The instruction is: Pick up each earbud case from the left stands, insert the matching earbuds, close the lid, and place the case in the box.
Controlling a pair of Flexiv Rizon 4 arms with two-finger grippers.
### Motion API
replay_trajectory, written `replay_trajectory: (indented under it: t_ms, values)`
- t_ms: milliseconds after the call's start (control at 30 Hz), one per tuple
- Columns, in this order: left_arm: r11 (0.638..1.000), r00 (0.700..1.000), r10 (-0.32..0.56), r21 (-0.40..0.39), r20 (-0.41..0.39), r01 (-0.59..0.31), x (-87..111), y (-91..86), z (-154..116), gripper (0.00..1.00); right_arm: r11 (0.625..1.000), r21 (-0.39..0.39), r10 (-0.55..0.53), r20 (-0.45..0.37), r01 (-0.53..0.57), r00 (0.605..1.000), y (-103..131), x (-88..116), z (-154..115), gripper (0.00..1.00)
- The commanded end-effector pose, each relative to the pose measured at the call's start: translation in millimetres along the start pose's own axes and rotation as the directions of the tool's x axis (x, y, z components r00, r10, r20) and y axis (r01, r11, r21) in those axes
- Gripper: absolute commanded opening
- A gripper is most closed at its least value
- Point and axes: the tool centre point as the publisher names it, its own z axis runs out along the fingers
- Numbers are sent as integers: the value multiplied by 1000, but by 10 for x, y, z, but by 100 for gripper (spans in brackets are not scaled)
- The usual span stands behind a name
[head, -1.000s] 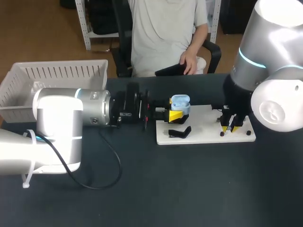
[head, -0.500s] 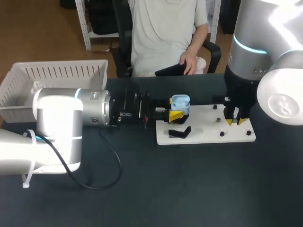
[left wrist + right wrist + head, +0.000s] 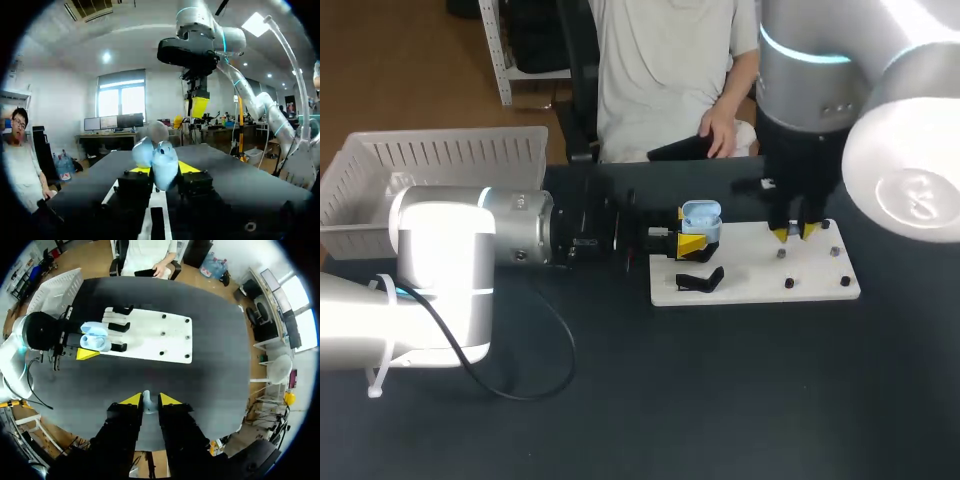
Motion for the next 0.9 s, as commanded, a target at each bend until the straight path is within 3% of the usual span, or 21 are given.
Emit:
replay_trajectory:
  t_ms: [33, 367, 900]
  values:
    - [1000, 1000, 4, -10, 1, -4, 3, -23, 10, 0, 1000, 5, -18, -6, 18, 1000, 189, -6, -223, 0]
    - [1000, 1000, 4, -10, 1, -4, 3, -23, 10, 0, 997, -4, -76, 6, 76, 997, 634, -180, -302, 0]
    - [1000, 1000, 4, -10, 1, -4, 3, -23, 10, 0, 998, -11, -67, 1, 67, 998, 648, -193, -305, 0]
